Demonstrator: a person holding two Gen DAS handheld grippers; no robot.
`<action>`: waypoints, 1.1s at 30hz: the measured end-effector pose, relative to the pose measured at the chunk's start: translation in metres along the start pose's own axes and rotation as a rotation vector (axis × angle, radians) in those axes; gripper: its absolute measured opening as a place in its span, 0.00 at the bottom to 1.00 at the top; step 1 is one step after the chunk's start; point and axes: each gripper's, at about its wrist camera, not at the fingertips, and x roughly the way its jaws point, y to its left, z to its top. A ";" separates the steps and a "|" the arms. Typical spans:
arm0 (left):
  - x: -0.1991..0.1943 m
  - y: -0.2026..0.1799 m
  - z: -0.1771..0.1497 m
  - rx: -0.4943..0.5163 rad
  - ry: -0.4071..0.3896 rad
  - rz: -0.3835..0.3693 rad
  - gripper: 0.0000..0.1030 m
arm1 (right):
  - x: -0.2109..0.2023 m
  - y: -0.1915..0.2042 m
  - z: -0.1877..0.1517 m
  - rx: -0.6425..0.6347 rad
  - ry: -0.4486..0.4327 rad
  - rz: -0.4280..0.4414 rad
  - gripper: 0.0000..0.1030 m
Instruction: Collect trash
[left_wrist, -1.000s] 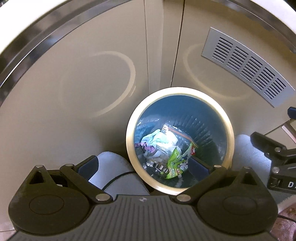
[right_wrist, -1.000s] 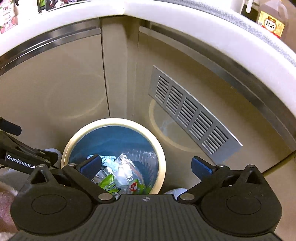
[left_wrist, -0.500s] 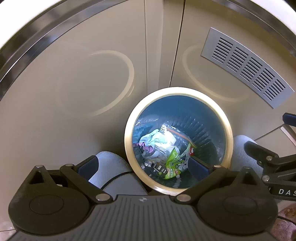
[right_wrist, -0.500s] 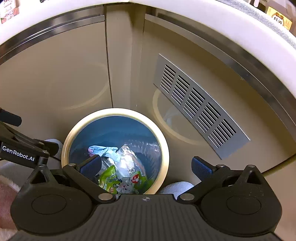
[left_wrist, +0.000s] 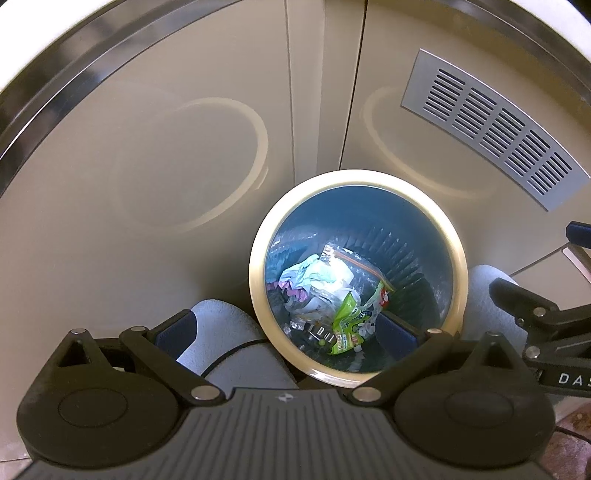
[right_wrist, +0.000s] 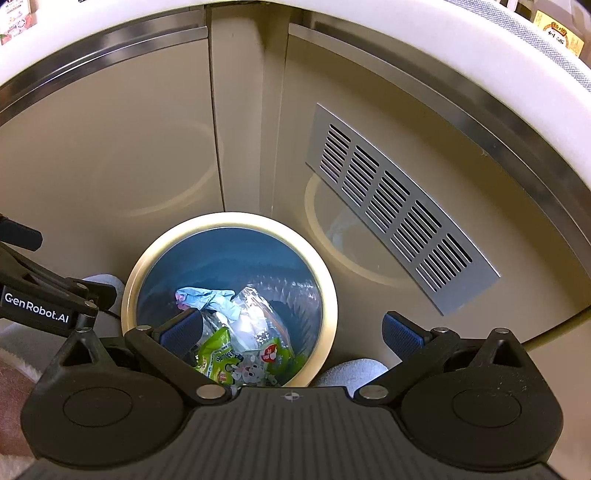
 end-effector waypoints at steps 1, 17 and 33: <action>0.000 0.000 0.000 -0.001 0.000 0.000 1.00 | 0.000 0.000 0.000 -0.001 0.001 0.000 1.00; 0.001 0.000 0.000 0.001 0.001 0.001 1.00 | 0.000 0.001 0.000 0.000 0.005 0.000 1.00; 0.002 0.001 -0.001 0.002 0.003 0.005 1.00 | 0.002 0.002 -0.003 -0.001 0.007 0.001 1.00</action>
